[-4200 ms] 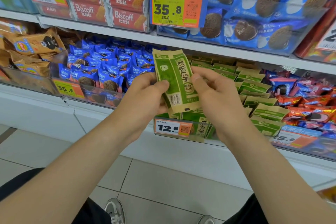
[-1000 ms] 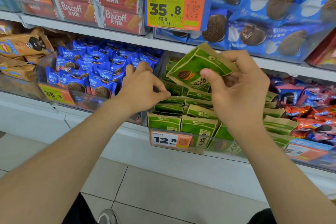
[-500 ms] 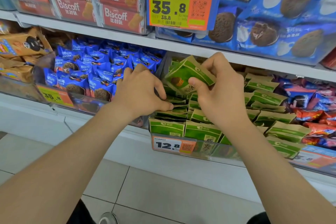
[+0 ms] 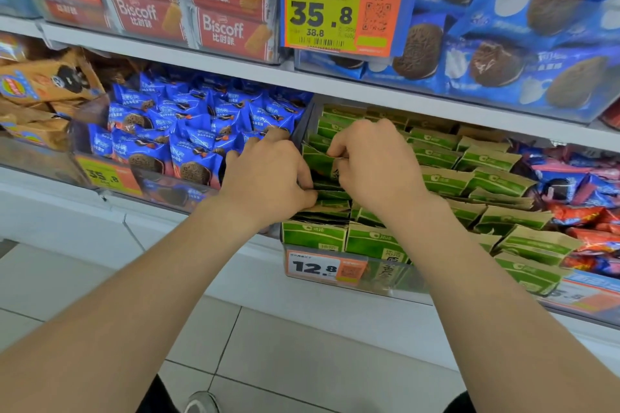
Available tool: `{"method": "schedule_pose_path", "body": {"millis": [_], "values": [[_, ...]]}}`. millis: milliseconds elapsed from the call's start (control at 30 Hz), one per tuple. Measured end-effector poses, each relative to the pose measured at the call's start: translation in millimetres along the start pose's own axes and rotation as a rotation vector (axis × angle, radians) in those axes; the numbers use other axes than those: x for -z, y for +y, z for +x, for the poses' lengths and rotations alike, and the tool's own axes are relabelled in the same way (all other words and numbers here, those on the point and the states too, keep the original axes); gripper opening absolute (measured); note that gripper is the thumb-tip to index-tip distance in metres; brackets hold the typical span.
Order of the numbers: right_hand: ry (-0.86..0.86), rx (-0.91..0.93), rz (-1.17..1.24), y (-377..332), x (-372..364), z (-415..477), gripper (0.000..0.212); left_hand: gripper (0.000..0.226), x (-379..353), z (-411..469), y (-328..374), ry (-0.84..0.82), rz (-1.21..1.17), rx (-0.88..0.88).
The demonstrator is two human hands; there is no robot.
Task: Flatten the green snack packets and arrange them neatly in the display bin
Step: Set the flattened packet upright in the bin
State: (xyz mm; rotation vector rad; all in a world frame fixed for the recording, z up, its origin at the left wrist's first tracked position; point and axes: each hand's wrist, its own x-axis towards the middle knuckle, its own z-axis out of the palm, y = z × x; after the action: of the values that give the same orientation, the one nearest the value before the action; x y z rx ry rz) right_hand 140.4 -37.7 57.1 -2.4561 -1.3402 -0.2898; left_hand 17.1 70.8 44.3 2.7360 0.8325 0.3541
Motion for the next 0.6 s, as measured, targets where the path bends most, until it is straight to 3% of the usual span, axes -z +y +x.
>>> {"method": "schedule_pose_path", "body": {"millis": [233,333,400,500,600], "values": [[-0.083,0.01,-0.268,-5.2,-15.1,5.5,0.027,0.005,-3.9,-1.7,-3.4,-0.006,-0.065,0.01],[-0.13,0.062,-0.018,1.7,-8.6,-1.6,0.05,0.003,-2.9,-3.3,-3.9,-0.012,-0.054,0.008],[-0.143,0.085,0.115,6.2,-0.1,-5.7,0.045,0.003,-2.9,-3.5,-4.9,-0.014,-0.063,0.001],[-0.161,0.114,-0.089,3.3,6.8,-5.8,0.016,0.003,-2.9,-2.2,-5.5,-0.036,-0.076,0.008],[-0.147,0.214,-0.354,-7.3,5.9,-2.9,0.019,0.005,-4.6,-0.6,-6.3,-0.031,-0.081,0.006]]}}
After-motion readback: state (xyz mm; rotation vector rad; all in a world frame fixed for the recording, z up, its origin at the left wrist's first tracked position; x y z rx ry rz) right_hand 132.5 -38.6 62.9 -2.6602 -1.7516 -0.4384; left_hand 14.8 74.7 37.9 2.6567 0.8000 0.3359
